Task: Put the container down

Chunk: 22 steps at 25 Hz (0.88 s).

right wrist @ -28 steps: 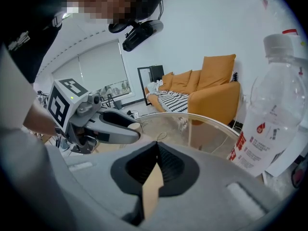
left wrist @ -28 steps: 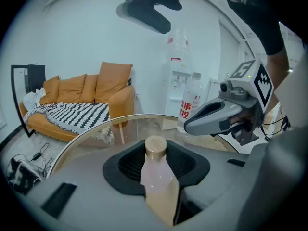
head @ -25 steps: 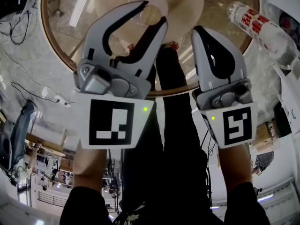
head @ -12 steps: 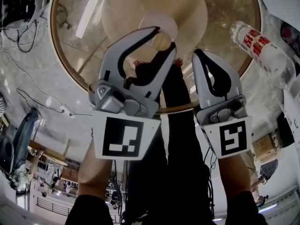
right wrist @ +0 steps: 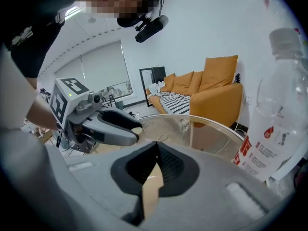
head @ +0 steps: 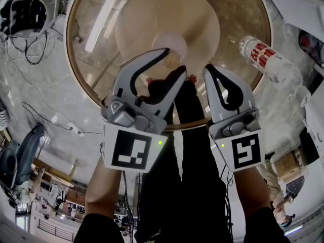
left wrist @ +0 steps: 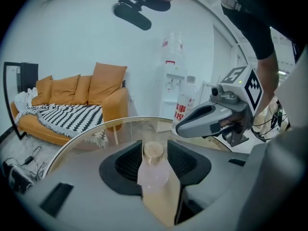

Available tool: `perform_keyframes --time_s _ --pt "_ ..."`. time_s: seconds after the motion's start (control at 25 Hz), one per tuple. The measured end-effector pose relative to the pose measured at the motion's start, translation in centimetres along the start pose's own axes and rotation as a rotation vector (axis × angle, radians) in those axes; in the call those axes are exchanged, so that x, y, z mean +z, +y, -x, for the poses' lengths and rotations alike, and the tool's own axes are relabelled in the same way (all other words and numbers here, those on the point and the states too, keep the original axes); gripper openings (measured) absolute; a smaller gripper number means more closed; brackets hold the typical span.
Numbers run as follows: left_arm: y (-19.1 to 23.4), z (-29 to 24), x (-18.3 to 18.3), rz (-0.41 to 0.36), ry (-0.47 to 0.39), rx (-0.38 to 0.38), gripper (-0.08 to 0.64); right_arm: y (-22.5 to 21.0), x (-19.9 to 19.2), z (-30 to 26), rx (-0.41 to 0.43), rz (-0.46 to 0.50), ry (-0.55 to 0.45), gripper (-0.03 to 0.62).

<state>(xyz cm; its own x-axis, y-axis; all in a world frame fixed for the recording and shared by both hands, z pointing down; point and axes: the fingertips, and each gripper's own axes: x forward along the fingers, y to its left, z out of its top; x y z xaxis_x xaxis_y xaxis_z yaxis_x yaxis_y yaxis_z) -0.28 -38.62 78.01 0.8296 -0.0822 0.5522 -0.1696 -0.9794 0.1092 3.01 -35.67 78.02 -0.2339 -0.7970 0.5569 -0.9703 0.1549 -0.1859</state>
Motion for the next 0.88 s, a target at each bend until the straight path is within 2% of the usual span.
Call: perform_keyframes --time_s 0.2,0.36,0.52,0.72,0.88 --pt "0.5 1.1 2.0 0.001 0.010 0.035 0.169 -0.6 2.2 0.9 -0.003 0.008 -0.024 -0.005" --pt "0.6 2.8 3.4 -0.007 0.025 0.067 0.169 -0.8 4.7 2.7 -0.031 0.016 -0.080 -0.005" --pt "-0.6 5.0 5.9 0.026 0.027 0.103 0.155 -0.9 6.6 6.1 -0.028 0.006 -0.101 -0.005" --pt "0.2 8.9 9.4 0.123 0.009 0.221 0.094 -0.5 10.0 8.5 -0.026 0.021 -0.119 -0.005" --pt "-0.4 12.2 11.8 0.120 -0.002 0.303 0.040 1.0 12.5 10.5 -0.011 0.036 -0.107 -0.005"
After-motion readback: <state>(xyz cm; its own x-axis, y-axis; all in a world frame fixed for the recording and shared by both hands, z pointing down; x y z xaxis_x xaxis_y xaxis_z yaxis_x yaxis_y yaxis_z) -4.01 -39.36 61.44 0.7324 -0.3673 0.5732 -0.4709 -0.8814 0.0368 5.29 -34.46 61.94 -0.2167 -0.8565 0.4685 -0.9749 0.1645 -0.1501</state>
